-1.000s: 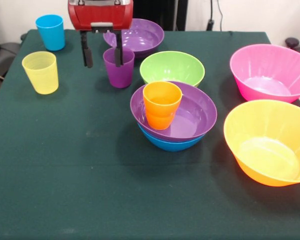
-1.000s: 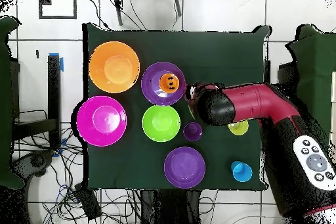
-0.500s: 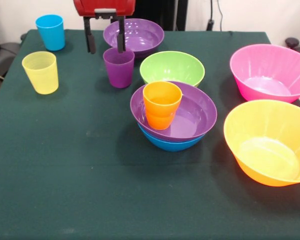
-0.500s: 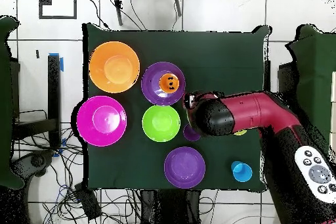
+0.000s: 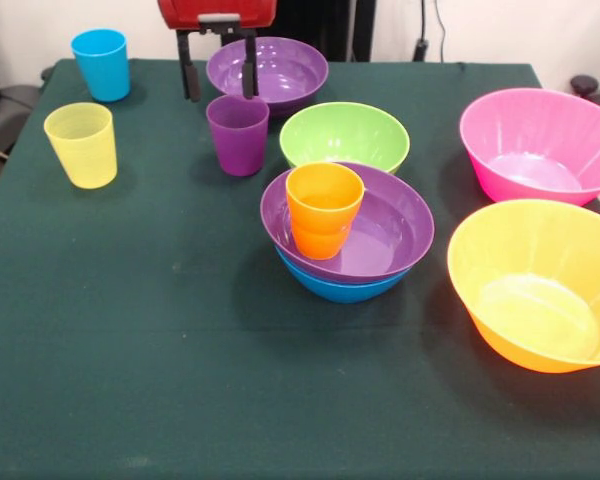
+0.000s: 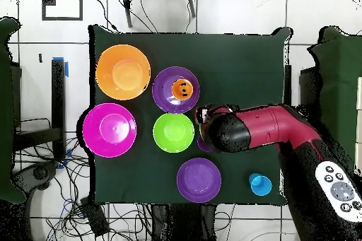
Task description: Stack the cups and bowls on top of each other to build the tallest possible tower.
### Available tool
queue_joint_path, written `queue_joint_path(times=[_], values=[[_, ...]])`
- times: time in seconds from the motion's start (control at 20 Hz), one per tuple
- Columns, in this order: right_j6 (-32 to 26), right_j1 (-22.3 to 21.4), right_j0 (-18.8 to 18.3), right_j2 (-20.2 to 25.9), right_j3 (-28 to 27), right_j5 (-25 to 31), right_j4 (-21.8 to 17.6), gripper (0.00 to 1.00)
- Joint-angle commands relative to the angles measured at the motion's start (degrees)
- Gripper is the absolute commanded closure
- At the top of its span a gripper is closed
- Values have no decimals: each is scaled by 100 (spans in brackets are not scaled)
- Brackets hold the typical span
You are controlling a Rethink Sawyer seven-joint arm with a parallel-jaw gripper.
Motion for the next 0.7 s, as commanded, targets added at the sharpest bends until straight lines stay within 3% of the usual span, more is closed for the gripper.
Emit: queue_joint_path(times=[0.05, 0.4, 0.7], values=[[-256, 309, 229, -109, 232, -481, -470, 0], [-247, 686, 307, -303, 24, -711, -664, 0], [-213, 756, 362, -390, -29, -792, -747, 0]])
